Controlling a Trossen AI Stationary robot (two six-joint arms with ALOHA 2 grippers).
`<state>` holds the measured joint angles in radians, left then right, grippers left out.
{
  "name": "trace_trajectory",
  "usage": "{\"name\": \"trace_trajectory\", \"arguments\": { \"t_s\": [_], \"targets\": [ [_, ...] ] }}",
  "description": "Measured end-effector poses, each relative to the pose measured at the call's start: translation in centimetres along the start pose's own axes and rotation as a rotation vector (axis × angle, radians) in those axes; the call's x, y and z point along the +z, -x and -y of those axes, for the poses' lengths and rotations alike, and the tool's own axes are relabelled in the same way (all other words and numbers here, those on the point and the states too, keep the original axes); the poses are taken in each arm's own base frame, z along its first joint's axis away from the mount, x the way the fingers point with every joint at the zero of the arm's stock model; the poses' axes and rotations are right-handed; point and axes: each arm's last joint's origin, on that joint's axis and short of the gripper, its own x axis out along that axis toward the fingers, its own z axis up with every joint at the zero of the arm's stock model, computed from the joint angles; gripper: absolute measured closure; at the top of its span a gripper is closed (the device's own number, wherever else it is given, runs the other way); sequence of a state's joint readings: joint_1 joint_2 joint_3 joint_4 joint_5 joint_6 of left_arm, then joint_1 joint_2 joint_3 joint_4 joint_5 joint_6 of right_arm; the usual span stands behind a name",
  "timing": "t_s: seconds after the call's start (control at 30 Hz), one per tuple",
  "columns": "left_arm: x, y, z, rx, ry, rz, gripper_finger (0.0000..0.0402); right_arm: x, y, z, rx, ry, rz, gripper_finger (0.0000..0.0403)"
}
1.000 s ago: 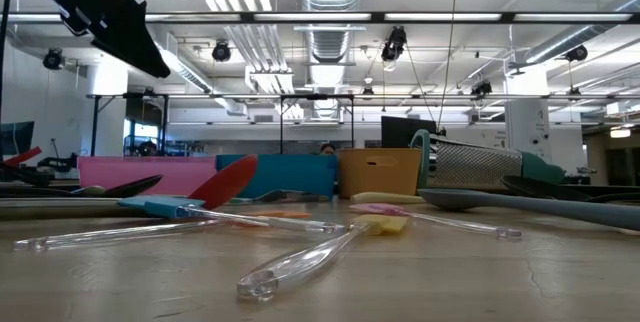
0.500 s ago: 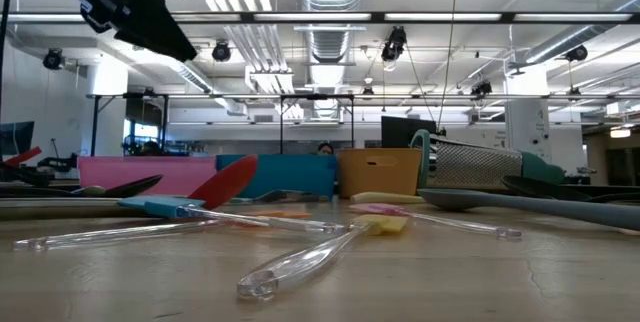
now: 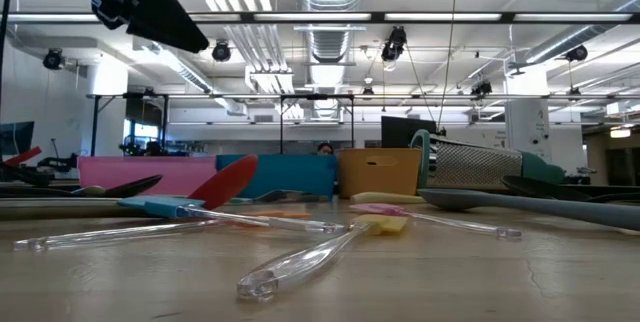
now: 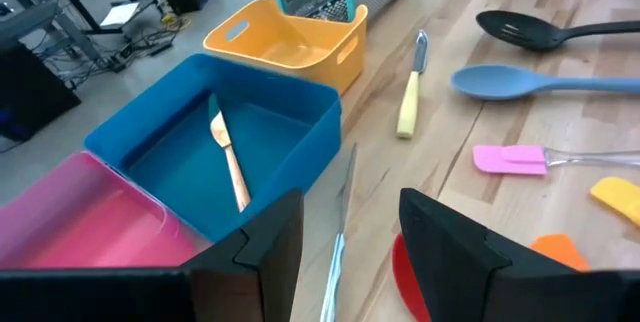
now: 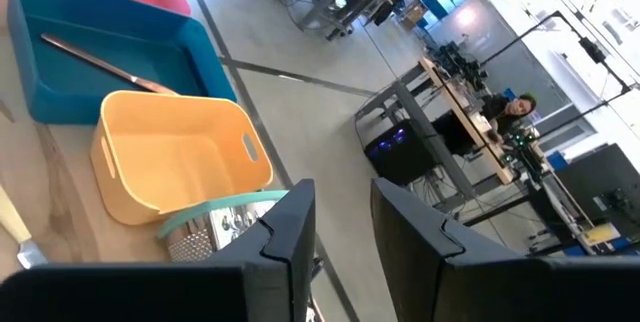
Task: Pick & Place Kitchen Items
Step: Put the blue spatula into the yellow bin
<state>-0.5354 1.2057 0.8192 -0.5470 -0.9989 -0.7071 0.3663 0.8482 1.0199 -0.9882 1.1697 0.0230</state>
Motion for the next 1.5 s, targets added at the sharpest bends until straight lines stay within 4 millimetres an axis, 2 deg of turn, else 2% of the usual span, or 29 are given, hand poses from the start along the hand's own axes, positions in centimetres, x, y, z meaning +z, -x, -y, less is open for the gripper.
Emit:
{"name": "trace_trajectory", "arguments": {
  "t_s": [0.13, 0.5, 0.63, 0.7, 0.83, 0.93, 1.03, 1.23, 1.4, 1.5],
  "targets": [
    [-0.7, -0.2, -0.1, 0.002, -0.011, -0.011, 0.0229, 0.0, 0.0, 0.0, -0.007, 0.035, 0.000, 0.0306],
    [-2.2, -0.7, -0.4, 0.014, -0.016, -0.027, 0.0229, 0.0, 0.0, 0.0, -0.008, 0.457, -0.001, 0.0302],
    [-2.9, -0.9, -0.5, 0.022, -0.006, -0.035, 0.0229, 0.0, 0.0, -0.1, 0.041, 0.504, 0.012, 0.0310],
    [-3.2, -1.0, -0.6, 0.027, -0.003, -0.039, 0.0229, 0.1, 0.0, -0.3, 0.105, 0.419, 0.023, 0.0314],
    [-3.4, -1.1, -0.7, 0.029, 0.004, -0.040, 0.0229, 1.2, -0.2, -1.4, 0.230, -0.048, 0.042, 0.0323],
    [-3.4, -1.1, -0.7, 0.029, 0.005, -0.040, 0.0229, 2.5, -0.5, -2.0, 0.245, -0.339, 0.064, 0.0328],
    [-3.4, -1.1, -0.7, 0.029, 0.006, -0.040, 0.0229, 3.4, -0.8, -2.7, 0.243, -0.474, 0.077, 0.0330],
    [-3.4, -1.1, -0.7, 0.029, 0.007, -0.039, 0.0229, 5.2, -1.8, -5.5, 0.304, -0.542, 0.092, 0.0321],
    [-3.4, -1.1, -0.7, 0.029, 0.007, -0.039, 0.0229, 5.7, -3.1, -8.8, 0.377, -0.332, 0.058, 0.0312],
    [-3.4, -1.1, -0.7, 0.028, 0.008, -0.039, 0.0229, 5.7, -3.8, -10.7, 0.409, -0.279, 0.021, 0.0308]
  ]
}}
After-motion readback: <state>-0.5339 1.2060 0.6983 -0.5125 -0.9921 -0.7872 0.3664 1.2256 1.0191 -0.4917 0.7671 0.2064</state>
